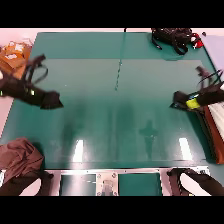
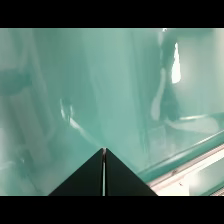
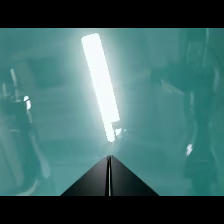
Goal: Fold the shirts.
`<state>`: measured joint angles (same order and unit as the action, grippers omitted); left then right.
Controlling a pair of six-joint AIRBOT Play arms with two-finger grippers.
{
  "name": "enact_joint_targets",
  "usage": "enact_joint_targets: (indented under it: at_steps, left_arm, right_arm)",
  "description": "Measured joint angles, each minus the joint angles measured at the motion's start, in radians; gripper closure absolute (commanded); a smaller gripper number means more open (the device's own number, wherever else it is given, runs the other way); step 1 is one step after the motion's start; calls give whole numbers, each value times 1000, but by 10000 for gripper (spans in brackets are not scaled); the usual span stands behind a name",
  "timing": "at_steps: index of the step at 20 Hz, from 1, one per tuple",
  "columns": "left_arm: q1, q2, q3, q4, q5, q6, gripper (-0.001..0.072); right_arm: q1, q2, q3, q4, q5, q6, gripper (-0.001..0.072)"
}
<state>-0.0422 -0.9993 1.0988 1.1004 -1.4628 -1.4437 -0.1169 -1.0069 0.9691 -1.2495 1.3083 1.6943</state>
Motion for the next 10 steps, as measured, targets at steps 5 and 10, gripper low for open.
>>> enact_joint_targets:
  at_steps: [5, 10]
  left_arm:
    - [0, 108, -164, 39, 23, -3, 686]
    - [0, 129, -197, 51, 37, -3, 686]
  right_arm:
    - [172, 64, -117, 32, -86, -3, 699]
    - [222, 76, -140, 42, -105, -4, 699]
